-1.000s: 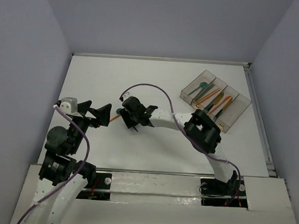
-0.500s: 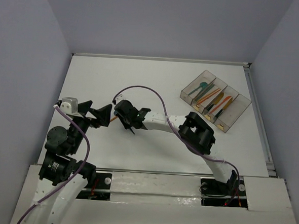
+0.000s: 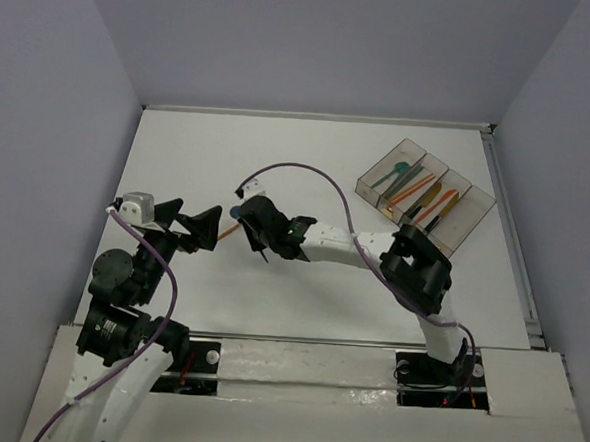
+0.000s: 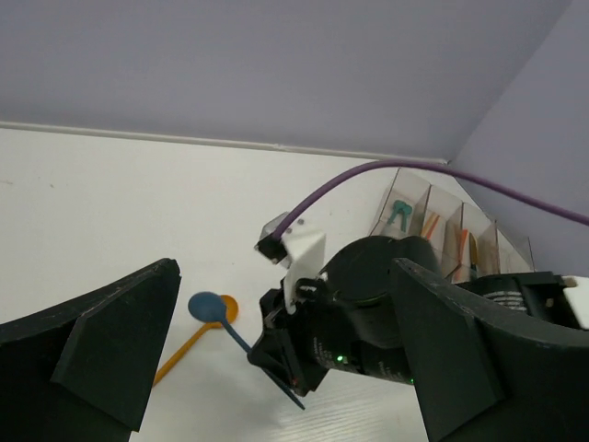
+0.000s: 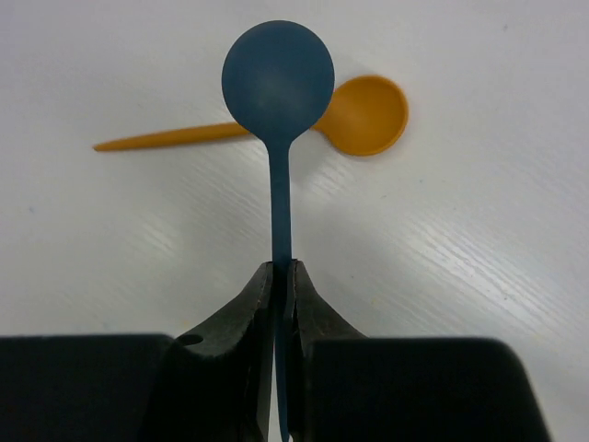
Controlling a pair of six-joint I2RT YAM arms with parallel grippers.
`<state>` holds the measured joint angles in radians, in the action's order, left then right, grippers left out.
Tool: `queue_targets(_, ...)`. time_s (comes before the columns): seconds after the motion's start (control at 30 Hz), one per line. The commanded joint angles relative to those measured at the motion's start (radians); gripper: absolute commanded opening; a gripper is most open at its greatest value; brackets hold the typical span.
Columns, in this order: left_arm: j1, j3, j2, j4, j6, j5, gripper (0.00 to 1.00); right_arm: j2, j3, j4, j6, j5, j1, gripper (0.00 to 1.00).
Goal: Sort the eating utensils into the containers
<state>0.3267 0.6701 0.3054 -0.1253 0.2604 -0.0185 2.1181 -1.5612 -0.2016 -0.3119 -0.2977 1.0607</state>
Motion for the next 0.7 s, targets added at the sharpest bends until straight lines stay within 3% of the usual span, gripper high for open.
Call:
queue_targets(0.0, -0.003, 0.031, 0.009, 0.033, 0.003, -0.024, 0.99, -0.205, 0.078, 0.198, -0.072, -0.11, -0.004, 0.0)
queue_targets(0.13, -0.003, 0.025, 0.023, 0.041, 0.0, -0.096, 0.99, -0.36, 0.257, 0.245, -0.15, -0.216, -0.076, 0.0)
queue_targets(0.27, -0.003, 0.026, 0.052, 0.042, -0.004, -0.17, 0.99, -0.605, 0.556, 0.257, -0.295, -0.241, -0.249, 0.0)
queue_targets(0.4, 0.037, 0.028, 0.028, 0.038, -0.009, -0.172, 0.99, -0.937, 0.815, 0.164, -0.326, -0.328, -0.479, 0.0)
queue_targets(0.53, 0.08, 0.029, 0.011, 0.036, -0.009, -0.166, 0.99, -1.162, 0.888, 0.056, -0.291, -0.371, -0.681, 0.0)
queue_targets(0.67, 0.103, 0.031, -0.006, 0.036, -0.01, -0.156, 0.99, -1.212, 0.923, 0.028, -0.237, -0.327, -0.885, 0.0)
